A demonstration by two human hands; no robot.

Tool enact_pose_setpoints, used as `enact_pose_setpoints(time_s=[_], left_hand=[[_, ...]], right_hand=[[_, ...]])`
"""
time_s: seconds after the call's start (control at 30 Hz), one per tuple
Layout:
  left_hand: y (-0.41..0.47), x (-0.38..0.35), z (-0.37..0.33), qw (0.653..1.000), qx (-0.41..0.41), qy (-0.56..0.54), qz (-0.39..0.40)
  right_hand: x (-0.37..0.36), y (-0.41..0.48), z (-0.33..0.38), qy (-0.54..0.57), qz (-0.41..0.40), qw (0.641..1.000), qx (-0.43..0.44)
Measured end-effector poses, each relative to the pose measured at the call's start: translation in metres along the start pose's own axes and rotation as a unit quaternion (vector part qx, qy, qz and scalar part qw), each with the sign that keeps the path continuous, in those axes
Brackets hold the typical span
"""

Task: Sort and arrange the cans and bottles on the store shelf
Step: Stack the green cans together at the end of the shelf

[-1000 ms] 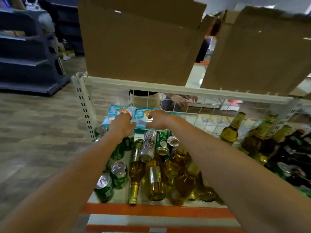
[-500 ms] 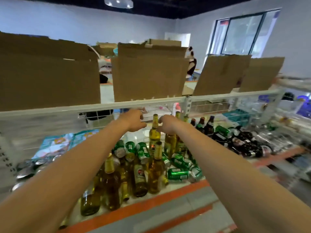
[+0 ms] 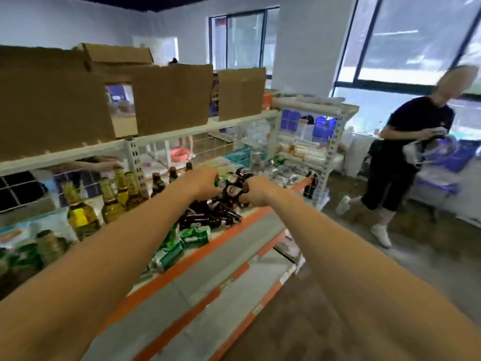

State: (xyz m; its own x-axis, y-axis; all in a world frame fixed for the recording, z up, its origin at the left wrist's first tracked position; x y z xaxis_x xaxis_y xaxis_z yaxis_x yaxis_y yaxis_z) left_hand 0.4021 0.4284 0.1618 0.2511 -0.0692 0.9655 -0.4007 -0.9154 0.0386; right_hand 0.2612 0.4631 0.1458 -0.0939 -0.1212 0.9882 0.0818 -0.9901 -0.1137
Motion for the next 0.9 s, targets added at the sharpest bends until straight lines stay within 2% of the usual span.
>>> enact_pose_setpoints(time_s=[0.2,0.43,0.67,0.9], left_hand=[[0.066,-0.037,-0.093,0.997,-0.075,0.001,0.021],[0.152,-0.084,-0.150,0.992,-0.112,-0.023,0.047],[0.285,-0.115,-0.164,0.990,-0.106,-0.063,0.070],[0.421,-0.119,-0.140,0.991,-0.063,-0.090,0.078]], right_hand=[[-0.001,-0.008,-0.120,0.027,-0.007,0.997,-0.079],[-0.017,0.029,-0.214,0.043,0.006,0.991,-0.130],[-0.014,0.135,-0.290,0.020,0.020,0.989,-0.147],[0.008,0.252,-0.334,-0.021,0.033,0.990,-0.135]])
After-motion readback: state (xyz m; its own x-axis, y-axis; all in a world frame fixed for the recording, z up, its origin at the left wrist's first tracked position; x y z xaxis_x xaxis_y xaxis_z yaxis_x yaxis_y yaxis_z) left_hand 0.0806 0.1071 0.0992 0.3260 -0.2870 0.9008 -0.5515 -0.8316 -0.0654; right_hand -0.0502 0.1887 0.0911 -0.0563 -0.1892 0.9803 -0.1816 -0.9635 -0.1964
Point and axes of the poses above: each hand's wrist, its own y-axis towards the middle knuckle, its own x-axis out of the back of the hand, z = x × y, the point moved 6 cm from there along y, towards the middle knuckle, and after that the axes turned 11 degrees about -y, right-handed, at the moved point
